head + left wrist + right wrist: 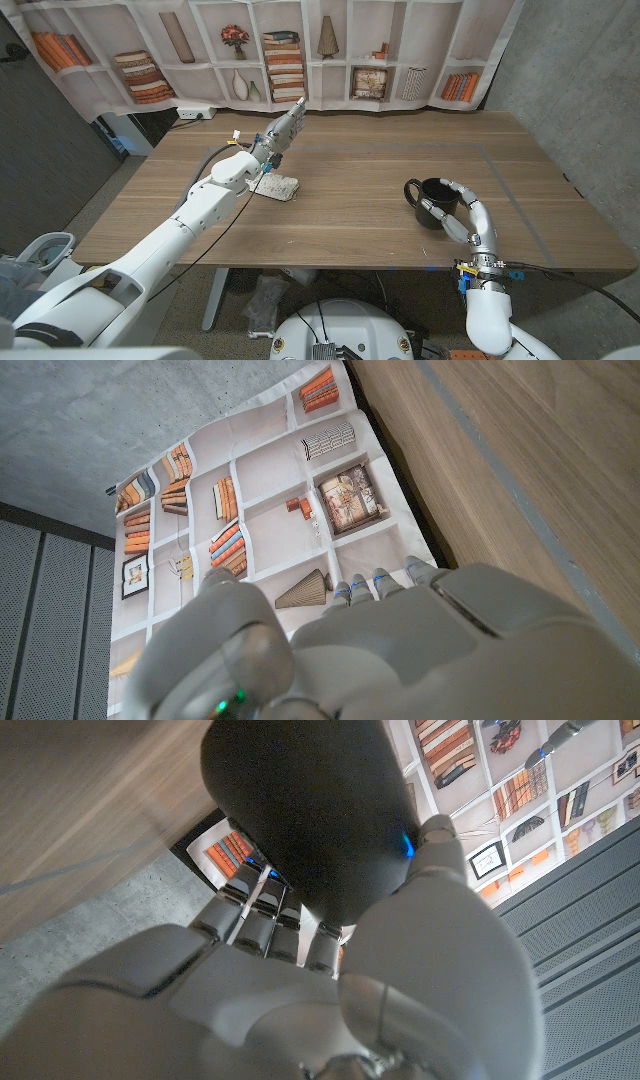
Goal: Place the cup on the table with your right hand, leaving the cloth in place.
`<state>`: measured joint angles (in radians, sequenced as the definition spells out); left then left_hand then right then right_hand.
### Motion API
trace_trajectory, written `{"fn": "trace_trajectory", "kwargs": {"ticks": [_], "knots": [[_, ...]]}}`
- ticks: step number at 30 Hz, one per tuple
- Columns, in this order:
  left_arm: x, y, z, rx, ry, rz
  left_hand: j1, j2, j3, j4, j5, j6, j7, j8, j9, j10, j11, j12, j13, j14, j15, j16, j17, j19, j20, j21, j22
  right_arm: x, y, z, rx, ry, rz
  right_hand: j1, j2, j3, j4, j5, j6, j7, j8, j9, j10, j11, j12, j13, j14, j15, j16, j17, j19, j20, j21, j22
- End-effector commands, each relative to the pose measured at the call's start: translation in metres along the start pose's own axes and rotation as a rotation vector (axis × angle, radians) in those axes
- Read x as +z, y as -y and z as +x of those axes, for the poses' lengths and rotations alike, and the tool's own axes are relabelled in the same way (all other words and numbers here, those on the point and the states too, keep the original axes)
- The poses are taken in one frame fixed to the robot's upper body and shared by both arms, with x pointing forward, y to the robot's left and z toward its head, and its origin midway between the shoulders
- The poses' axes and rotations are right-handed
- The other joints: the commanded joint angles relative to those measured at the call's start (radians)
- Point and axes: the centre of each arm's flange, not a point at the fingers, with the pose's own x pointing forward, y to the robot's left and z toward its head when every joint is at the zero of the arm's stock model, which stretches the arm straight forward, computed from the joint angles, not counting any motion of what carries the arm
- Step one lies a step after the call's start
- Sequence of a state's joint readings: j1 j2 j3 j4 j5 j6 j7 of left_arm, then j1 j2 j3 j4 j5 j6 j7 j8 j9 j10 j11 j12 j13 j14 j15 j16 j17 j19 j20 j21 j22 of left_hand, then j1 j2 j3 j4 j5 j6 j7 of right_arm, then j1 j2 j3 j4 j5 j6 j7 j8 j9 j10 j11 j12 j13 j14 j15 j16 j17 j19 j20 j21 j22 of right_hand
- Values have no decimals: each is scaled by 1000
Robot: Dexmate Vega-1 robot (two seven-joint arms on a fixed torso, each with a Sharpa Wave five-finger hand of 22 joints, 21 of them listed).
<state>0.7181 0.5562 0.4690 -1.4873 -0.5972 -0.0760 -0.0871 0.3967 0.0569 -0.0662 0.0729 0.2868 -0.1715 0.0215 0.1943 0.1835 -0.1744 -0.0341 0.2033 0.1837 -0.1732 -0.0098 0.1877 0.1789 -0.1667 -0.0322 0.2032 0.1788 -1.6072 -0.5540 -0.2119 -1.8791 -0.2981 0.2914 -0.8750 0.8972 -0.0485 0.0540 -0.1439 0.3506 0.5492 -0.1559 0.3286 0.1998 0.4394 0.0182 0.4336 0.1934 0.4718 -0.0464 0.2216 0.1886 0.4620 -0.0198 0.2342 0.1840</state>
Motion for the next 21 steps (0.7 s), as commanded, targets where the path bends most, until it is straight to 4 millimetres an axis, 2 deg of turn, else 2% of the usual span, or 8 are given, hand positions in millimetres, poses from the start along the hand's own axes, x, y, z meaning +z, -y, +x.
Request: {"fn": "trace_trajectory", "kwargs": {"ticks": [1, 21], "knots": [[1, -2, 3, -1, 0, 1, 6, 4, -5, 2, -5, -11, 5, 2, 3, -31, 2, -1, 3, -83, 6, 0, 5, -132, -42, -2, 3, -9, 7, 0, -32, -30, 3, 100, 111, 14, 18, -3, 7, -1, -5, 1, 193, -193, 1, 4, 7, -104, -3, 3, 8, 0, -2, 1], [4, -4, 10, -9, 8, 4, 7, 6, -8, 2, -5, -11, 6, 2, 3, -32, 4, -1, 3, -84, 6, 0, 5, -133, -42, -3, 3, -22, 19, -3, -114, -68, 7, 96, 114, 10, 23, -11, 14, -6, -9, 2, 201, -198, -6, 3, 7, -105, -9, 4, 11, 1, -6, 2]]}}
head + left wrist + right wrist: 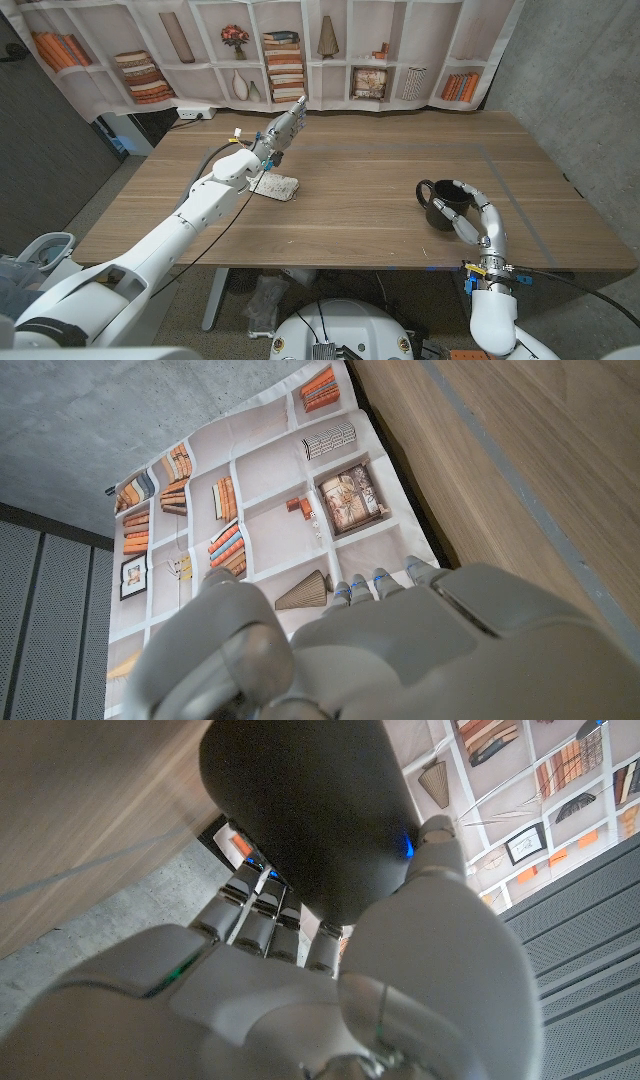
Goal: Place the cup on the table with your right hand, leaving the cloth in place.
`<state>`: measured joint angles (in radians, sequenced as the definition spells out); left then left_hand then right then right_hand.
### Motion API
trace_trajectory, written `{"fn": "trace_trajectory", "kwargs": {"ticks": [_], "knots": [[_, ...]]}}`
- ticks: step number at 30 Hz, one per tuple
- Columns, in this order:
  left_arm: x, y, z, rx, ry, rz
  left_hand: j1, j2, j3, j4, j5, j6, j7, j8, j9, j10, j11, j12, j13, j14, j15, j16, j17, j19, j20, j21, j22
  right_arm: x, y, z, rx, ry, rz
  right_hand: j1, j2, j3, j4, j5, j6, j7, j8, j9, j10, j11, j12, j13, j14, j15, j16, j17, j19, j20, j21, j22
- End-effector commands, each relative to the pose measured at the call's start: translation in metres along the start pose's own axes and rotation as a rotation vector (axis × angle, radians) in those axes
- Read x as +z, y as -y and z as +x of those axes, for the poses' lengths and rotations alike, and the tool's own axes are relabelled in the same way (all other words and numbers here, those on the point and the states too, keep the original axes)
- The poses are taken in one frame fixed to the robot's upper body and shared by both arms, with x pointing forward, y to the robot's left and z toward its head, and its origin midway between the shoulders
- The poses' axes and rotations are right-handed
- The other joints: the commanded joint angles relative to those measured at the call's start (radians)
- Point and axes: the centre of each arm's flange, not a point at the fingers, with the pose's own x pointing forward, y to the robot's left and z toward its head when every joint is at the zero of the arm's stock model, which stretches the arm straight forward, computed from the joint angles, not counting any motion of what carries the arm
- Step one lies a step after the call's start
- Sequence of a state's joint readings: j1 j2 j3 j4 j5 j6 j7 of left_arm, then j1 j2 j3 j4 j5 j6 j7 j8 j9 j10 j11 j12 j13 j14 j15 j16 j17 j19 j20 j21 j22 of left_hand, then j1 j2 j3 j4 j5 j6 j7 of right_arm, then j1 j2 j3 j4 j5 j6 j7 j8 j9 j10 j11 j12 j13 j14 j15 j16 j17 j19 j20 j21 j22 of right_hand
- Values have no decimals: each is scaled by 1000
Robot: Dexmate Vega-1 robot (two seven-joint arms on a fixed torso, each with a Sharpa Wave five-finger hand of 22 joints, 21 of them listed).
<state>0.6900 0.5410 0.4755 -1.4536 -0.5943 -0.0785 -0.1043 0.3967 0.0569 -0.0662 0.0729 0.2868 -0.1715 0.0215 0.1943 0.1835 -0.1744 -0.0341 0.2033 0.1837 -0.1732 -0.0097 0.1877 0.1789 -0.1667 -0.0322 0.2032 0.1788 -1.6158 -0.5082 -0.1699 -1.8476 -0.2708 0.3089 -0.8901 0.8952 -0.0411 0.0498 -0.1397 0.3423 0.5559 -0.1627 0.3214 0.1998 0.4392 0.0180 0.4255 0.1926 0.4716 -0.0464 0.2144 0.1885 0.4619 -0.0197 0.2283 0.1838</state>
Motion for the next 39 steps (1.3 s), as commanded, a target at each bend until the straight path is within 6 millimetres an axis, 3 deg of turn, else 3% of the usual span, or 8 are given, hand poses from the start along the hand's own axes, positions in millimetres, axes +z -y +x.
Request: {"fn": "trace_trajectory", "kwargs": {"ticks": [1, 39], "knots": [[2, -3, 1, -1, 6, 5, 7, 6, -8, 2, -5, -11, 6, 2, 3, -32, 4, -1, 3, -84, 6, 0, 5, -132, -42, -2, 3, -7, 8, -1, -48, -16, -2, 98, 107, 14, 19, -3, 8, 0, -3, 2, 201, -197, 2, 4, 7, -105, -2, 4, 11, 1, 0, 2], [13, 3, 1, -11, 7, 30, 9, 8, -13, 2, -6, -12, 6, 1, 3, -33, 2, -1, 3, -83, 5, 1, 5, -133, -42, -2, 3, -35, 34, -5, -177, -33, 1, 100, 109, 9, 21, -14, 18, -8, -13, 2, 200, -211, -16, 3, -2, -120, -13, 5, 21, -7, -3, 3]]}}
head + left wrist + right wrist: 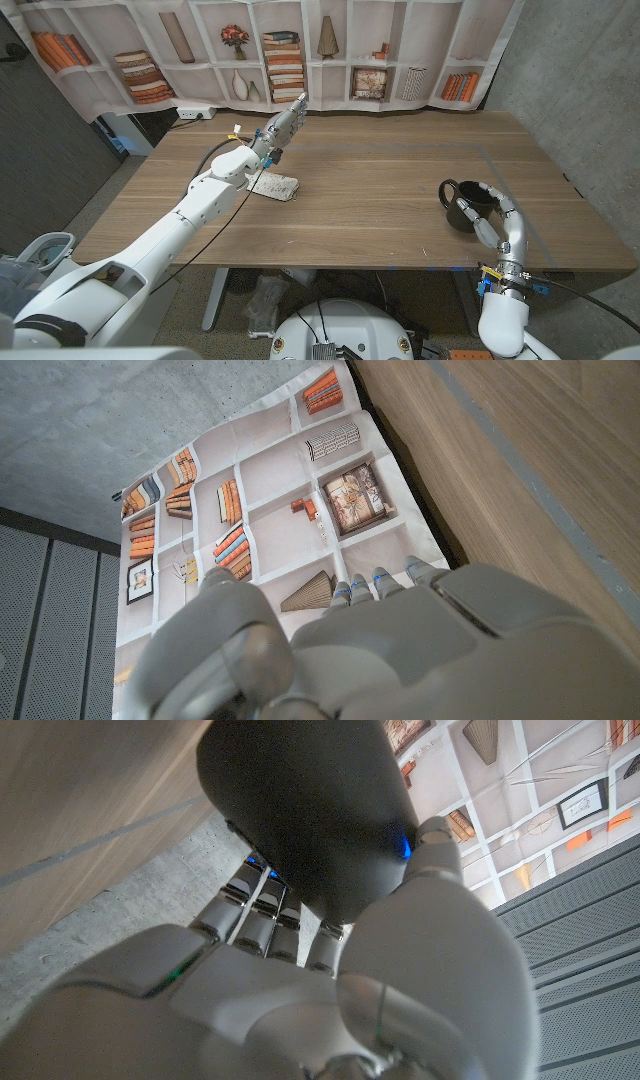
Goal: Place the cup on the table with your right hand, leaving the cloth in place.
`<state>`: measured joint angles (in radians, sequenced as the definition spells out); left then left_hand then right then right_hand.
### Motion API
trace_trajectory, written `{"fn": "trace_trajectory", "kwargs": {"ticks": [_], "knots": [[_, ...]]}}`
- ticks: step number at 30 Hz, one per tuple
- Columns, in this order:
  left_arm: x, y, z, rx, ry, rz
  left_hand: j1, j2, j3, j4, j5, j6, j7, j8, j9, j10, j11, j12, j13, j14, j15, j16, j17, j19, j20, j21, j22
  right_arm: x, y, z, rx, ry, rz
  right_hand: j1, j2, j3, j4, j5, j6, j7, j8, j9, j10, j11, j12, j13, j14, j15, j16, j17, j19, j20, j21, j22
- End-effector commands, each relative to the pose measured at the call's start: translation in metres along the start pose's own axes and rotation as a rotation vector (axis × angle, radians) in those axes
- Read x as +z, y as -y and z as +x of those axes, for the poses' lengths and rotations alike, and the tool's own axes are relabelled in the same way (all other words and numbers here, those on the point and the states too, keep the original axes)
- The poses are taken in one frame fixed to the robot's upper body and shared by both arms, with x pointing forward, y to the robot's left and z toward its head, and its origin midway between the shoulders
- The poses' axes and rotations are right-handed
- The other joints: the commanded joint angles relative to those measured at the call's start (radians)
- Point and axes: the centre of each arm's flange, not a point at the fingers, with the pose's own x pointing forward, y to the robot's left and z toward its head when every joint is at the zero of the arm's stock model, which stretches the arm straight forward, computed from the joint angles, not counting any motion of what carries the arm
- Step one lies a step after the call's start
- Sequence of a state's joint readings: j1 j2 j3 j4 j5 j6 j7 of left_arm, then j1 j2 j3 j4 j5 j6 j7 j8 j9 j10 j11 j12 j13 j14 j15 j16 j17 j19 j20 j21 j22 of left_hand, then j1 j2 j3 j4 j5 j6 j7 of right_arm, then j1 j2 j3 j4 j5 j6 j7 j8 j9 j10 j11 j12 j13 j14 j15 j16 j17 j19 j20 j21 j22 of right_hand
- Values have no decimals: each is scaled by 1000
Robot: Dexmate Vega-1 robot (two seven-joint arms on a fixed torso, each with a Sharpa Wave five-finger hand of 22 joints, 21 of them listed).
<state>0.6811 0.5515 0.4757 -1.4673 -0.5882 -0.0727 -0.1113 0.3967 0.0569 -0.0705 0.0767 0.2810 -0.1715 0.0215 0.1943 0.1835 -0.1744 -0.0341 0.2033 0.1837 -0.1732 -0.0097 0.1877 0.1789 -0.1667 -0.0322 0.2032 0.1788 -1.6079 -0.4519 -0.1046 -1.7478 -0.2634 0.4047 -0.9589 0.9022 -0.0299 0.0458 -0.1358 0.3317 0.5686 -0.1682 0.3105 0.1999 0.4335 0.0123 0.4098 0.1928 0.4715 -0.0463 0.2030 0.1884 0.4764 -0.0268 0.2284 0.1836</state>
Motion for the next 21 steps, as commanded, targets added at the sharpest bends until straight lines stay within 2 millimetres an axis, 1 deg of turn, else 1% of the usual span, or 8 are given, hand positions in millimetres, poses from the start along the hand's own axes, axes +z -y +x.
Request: {"fn": "trace_trajectory", "kwargs": {"ticks": [1, 12, 21], "knots": [[4, 4, -1, 0, -2, 13, 9, 8, -9, -2, 0, -12, 6, 1, 3, -33, 2, -2, 3, -84, 6, 0, 5, -133, -41, -2, 3, -9, 9, -3, -47, -15, -6, 93, 98, 12, 17, -3, 6, -4, -2, 2, 206, -205, -1, 3, -1, -118, -1, 5, 8, 1, -3, 3], [7, 9, -1, 2, -2, 17, 10, 9, -11, -2, -1, -12, 6, 1, 3, -33, 3, -1, 3, -85, 6, 0, 5, -133, -42, -2, 3, -23, 19, -2, -94, -43, -18, 92, 98, 10, 19, -7, 16, -16, -3, 3, 211, -210, -5, 3, -8, -122, -5, 5, -4, 2, -10, 3], [7, 13, 0, -1, -5, 18, 10, 10, -12, -2, -1, -12, 6, 2, 3, -32, 2, -1, 3, -85, 6, 0, 5, -133, -42, -2, 3, -34, 27, 3, -115, -54, -21, 91, 98, 8, 19, -8, 18, -16, -5, 3, 214, -213, -7, 3, -8, -121, -6, 5, -6, 5, -11, 3]]}}
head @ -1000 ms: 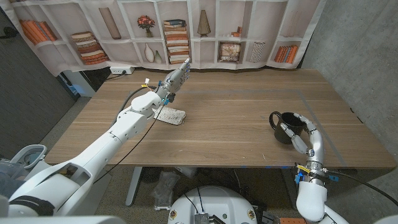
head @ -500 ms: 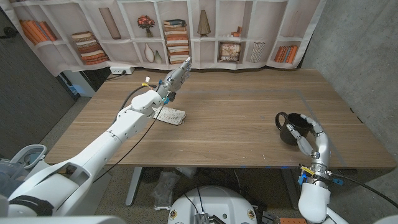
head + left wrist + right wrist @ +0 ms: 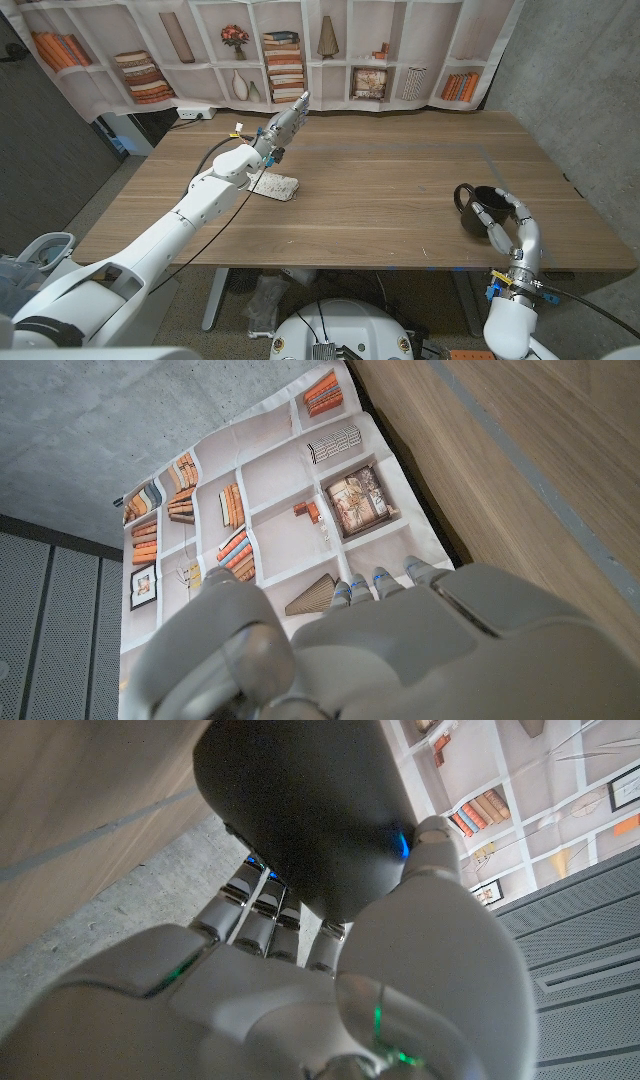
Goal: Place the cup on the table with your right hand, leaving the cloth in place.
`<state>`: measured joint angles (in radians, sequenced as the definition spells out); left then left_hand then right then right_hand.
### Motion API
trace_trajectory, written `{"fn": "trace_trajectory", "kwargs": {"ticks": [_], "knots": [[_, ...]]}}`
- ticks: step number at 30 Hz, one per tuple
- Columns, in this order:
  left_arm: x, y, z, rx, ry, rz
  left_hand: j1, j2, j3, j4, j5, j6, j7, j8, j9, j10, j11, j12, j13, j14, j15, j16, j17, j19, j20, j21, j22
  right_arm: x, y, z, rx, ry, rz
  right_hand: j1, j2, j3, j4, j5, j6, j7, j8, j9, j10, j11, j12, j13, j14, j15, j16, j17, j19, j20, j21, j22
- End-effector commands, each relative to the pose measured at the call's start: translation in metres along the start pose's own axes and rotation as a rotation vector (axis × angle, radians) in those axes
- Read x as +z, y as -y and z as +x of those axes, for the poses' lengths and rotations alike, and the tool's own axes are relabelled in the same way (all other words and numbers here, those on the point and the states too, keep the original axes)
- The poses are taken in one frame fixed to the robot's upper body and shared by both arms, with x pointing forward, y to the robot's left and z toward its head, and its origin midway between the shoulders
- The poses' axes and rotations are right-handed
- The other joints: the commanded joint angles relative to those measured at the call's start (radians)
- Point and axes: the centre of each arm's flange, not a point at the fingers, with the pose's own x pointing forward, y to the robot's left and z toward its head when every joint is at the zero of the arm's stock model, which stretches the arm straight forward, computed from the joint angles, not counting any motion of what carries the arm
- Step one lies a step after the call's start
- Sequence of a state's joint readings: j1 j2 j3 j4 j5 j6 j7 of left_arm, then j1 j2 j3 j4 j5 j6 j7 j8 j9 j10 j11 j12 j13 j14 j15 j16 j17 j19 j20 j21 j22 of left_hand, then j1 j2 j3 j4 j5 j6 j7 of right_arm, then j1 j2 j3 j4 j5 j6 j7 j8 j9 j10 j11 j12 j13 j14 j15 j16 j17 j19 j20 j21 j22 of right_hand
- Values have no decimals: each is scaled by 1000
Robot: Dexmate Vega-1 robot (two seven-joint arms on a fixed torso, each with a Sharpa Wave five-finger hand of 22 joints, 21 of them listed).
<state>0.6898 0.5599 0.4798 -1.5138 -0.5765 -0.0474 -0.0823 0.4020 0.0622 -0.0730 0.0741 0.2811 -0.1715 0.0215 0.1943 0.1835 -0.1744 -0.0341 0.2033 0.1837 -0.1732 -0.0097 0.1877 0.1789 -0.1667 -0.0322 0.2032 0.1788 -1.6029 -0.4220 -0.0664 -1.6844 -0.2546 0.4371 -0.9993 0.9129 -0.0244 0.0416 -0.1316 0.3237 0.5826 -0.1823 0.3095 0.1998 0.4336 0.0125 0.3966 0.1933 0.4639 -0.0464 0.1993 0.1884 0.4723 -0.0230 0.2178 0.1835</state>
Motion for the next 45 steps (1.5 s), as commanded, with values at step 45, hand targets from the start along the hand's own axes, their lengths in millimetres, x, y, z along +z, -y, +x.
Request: {"fn": "trace_trajectory", "kwargs": {"ticks": [45], "knots": [[-1, 15, 7, -8, -33, 12, 7, 7, -16, 1, -1, -12, 7, 2, 3, -35, 1, -2, 3, -86, 7, 0, 5, -136, -45, -3, 3, -38, 3, 7, -14, -92, -2, 76, 100, 8, 21, -9, 15, -9, -15, 3, 231, -203, -3, 2, 7, -113, -2, 4, -14, 16, -8, 4]]}}
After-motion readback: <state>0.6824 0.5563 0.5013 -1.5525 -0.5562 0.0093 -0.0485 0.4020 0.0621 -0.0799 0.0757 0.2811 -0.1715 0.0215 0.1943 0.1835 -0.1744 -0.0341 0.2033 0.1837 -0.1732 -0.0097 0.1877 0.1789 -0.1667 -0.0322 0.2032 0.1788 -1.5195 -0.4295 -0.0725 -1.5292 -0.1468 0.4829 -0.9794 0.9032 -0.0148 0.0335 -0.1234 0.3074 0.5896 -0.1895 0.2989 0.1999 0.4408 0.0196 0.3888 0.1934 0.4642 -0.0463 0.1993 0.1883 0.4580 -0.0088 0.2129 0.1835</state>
